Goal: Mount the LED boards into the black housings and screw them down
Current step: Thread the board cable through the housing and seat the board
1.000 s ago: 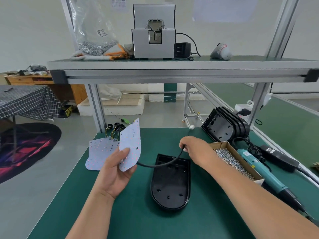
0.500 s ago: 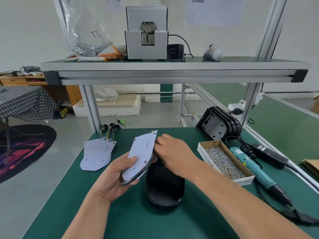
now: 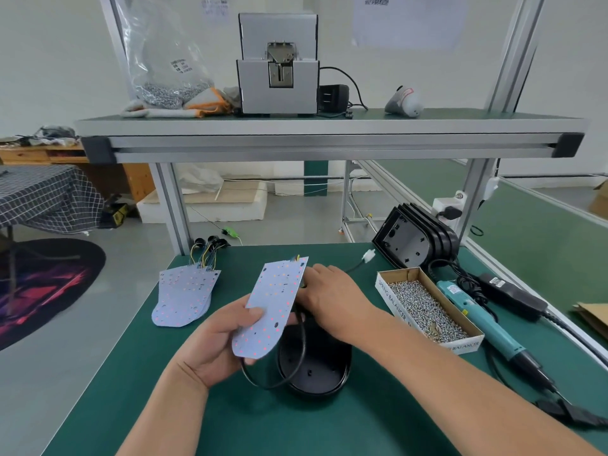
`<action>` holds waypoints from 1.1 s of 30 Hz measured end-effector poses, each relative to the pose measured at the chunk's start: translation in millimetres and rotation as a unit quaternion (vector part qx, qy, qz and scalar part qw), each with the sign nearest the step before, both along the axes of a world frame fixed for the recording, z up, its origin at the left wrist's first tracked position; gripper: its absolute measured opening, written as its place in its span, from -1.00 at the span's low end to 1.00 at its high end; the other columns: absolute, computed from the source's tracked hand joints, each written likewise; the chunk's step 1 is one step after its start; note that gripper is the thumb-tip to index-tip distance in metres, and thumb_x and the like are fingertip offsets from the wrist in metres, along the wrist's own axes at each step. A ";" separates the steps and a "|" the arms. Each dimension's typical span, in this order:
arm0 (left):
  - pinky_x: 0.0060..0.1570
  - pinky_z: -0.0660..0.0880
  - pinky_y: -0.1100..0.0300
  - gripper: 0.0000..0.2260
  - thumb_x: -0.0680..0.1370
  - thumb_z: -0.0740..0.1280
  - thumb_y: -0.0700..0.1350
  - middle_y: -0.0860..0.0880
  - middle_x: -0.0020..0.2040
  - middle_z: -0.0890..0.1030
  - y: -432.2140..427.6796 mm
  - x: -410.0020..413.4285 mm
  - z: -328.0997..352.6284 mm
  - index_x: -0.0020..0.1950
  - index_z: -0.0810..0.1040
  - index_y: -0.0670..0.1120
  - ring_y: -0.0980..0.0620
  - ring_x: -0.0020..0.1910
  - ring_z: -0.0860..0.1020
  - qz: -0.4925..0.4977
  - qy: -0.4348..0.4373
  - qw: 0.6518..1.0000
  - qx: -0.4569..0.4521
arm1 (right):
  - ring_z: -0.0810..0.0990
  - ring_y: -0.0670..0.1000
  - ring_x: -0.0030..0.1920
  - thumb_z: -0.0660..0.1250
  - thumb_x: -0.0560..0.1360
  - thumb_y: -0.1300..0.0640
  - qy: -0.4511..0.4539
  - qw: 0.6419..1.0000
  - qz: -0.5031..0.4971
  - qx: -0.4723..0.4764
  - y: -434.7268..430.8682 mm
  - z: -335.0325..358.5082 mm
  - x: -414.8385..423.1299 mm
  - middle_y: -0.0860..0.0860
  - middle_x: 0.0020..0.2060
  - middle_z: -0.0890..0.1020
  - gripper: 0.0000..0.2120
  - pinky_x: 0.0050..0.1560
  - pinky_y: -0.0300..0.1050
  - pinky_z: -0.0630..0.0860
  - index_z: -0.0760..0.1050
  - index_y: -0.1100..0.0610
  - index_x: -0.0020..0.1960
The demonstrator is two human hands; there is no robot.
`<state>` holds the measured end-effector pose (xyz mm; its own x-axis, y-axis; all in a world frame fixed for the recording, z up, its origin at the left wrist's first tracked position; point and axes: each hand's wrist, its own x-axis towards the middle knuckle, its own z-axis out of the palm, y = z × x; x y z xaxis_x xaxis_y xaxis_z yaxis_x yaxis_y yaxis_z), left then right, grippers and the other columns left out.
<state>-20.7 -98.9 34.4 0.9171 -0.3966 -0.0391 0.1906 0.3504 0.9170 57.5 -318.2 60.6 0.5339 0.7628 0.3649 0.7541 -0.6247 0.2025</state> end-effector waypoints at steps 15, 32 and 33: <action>-0.06 0.36 0.04 -0.37 0.45 0.54 -0.03 -0.33 0.37 0.54 0.0 11.3 -13.6 0.49 0.53 -0.17 -0.27 0.19 0.40 0.056 0.019 0.998 -0.019 | 0.50 0.10 -0.02 0.25 0.68 0.04 0.041 0.994 -0.059 0.085 -9.8 -8.0 16.6 -0.01 -0.07 0.56 -0.82 -0.21 -0.02 0.33 0.60 0.02 0.17; 0.01 0.68 0.02 -0.56 0.47 0.47 -0.23 -0.29 0.25 0.67 -4.9 11.2 -16.4 0.35 0.63 -0.24 -0.17 0.03 0.71 0.077 -0.008 0.996 -0.053 | 0.53 0.15 -0.16 0.39 0.58 0.05 0.013 0.987 -0.064 0.145 -4.3 -12.6 14.9 0.02 -0.27 0.56 -0.84 -0.25 0.02 0.50 0.62 0.10 -0.12; -0.01 0.68 0.03 -0.60 0.46 0.46 -0.23 -0.28 0.23 0.68 -4.7 11.3 -15.9 0.31 0.66 -0.22 -0.16 0.02 0.72 0.092 -0.011 0.994 -0.056 | 0.52 0.15 -0.07 0.40 0.59 -0.01 0.020 0.987 -0.091 0.130 -12.0 -11.3 18.0 0.01 -0.22 0.58 -0.83 -0.16 0.03 0.48 0.67 0.08 -0.04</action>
<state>-9.4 -103.6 18.5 0.9749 -0.2220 0.0179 0.0929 0.4784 0.8732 75.5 -330.2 49.3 0.6714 0.5362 0.5116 0.6291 -0.7772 -0.0110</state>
